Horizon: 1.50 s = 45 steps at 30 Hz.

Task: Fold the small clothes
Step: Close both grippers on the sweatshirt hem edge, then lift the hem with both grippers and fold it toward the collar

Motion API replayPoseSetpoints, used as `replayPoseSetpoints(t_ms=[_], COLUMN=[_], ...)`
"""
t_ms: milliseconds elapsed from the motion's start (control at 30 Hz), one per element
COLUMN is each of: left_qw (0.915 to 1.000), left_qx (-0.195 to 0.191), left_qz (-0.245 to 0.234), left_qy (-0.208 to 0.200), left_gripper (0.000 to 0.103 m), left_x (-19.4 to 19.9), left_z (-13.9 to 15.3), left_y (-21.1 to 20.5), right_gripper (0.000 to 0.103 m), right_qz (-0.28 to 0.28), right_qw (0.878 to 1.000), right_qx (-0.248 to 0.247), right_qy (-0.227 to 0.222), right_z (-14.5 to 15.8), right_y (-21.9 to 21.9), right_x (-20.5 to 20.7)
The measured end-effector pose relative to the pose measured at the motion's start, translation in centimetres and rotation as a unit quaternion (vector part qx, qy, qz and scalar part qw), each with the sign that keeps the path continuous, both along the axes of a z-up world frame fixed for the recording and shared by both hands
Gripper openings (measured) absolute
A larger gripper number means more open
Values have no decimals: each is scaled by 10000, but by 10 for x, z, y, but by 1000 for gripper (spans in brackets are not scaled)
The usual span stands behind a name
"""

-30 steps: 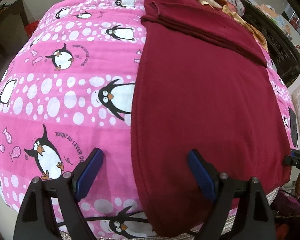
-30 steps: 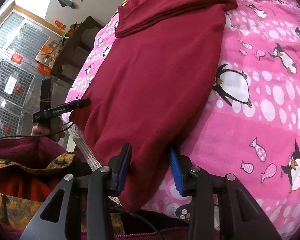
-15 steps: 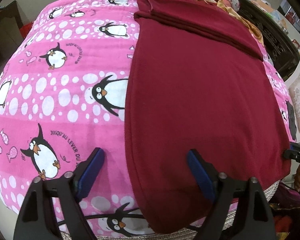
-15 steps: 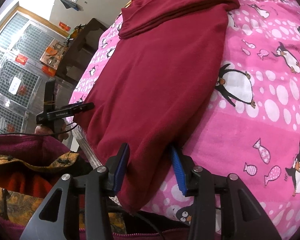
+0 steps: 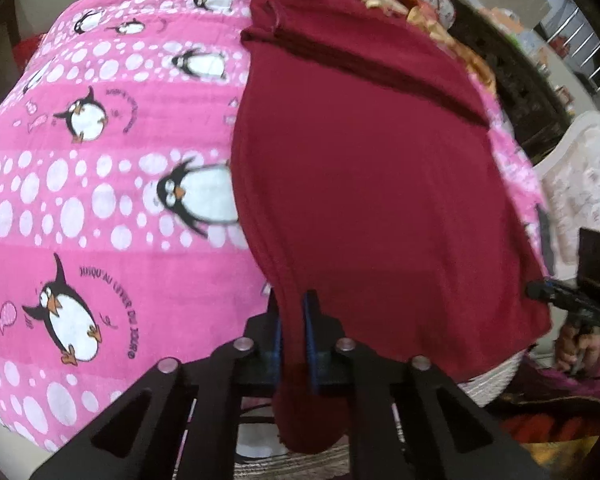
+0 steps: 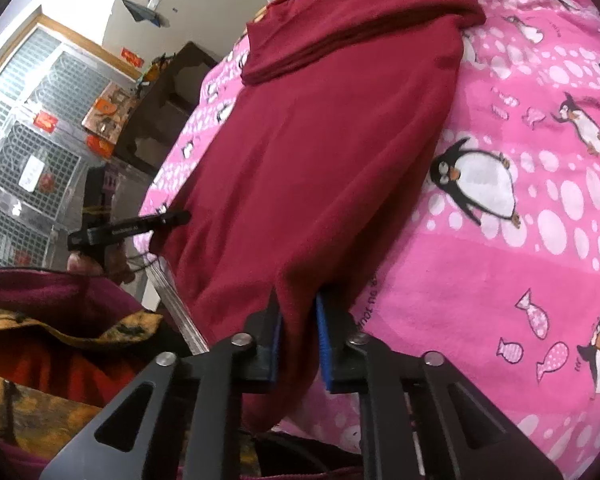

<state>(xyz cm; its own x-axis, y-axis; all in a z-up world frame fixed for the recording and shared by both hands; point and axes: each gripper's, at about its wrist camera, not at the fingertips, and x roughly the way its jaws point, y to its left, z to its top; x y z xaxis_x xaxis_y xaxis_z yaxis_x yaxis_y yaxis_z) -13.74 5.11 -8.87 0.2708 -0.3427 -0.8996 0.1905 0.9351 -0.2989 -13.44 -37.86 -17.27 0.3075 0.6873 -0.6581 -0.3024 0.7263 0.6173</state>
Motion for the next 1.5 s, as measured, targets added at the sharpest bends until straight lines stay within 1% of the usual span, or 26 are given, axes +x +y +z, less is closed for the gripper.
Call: replayPoseSetpoints(t_ms=[67, 167, 233, 367, 533, 633, 767, 900, 1033, 1100, 1167, 1267, 1300, 1333, 1400, 1433, 1467, 1500], left_qw=[9996, 9984, 9973, 9942, 9884, 9851, 9806, 9787, 9790, 9791, 9797, 9804, 9805, 9809, 9821, 9828, 9832, 9833], left_qx=[-246, -406, -466, -504, -480, -530, -488, -493, -429, -370, -318, -287, -316, -415, -596, -681, -747, -782], left_qz=[0, 37, 88, 361, 725, 854, 850, 934, 969, 973, 1024, 1113, 1157, 1170, 1139, 1098, 1045, 1004], left_qy=[-131, -402, -557, -884, -1245, -1397, -1695, -1759, -1740, -1748, -1695, -1600, -1558, -1499, -1377, -1319, -1300, -1304], left_gripper=[9, 9, 9, 9, 9, 9, 9, 9, 9, 9, 9, 10, 12, 12, 19, 21, 27, 36], left_x=[7, 21, 32, 61, 101, 122, 155, 192, 230, 243, 257, 277, 283, 288, 293, 295, 296, 296], left_z=[16, 35, 45, 58, 71, 77, 91, 95, 89, 84, 76, 65, 62, 60, 59, 60, 62, 65], left_y=[5, 10, 12, 13, 2, -4, -16, -22, -34, -40, -44, -47, -46, -43, -39, -36, -34, -32], right_gripper=[12, 12, 12, 12, 12, 12, 11, 11, 11, 11, 11, 12, 13, 15, 16, 18, 23, 26], right_qz=[-103, -203, -265, -462, -885, -1187, -1507, -1802, -2100, -2216, -2364, -2491, -2435, -2416, -2387, -2404, -2470, -2541], right_qw=[9998, 9986, 9973, 9935, 9853, 9799, 9741, 9697, 9671, 9654, 9644, 9644, 9666, 9676, 9680, 9665, 9638, 9612], right_qx=[93, 230, 209, 198, 187, 174, 188, 137, 225, 173, 136, 313, 411, 472, 679, 774, 790, 763], right_qy=[-157, -433, -650, -1022, -1452, -1591, -1676, -1642, -1415, -1362, -1182, -833, -690, -556, -366, -450, -612, -757], right_z=[11, 28, 40, 58, 79, 89, 101, 104, 98, 95, 87, 71, 65, 62, 61, 64, 70, 75], right_y=[-4, -7, -8, -10, -15, -21, -32, -43, -55, -59, -65, -73, -76, -78, -86, -90, -95, -99], right_x=[3, 14, 25, 50, 88, 113, 148, 178, 211, 225, 242, 263, 272, 276, 278, 273, 266, 259])
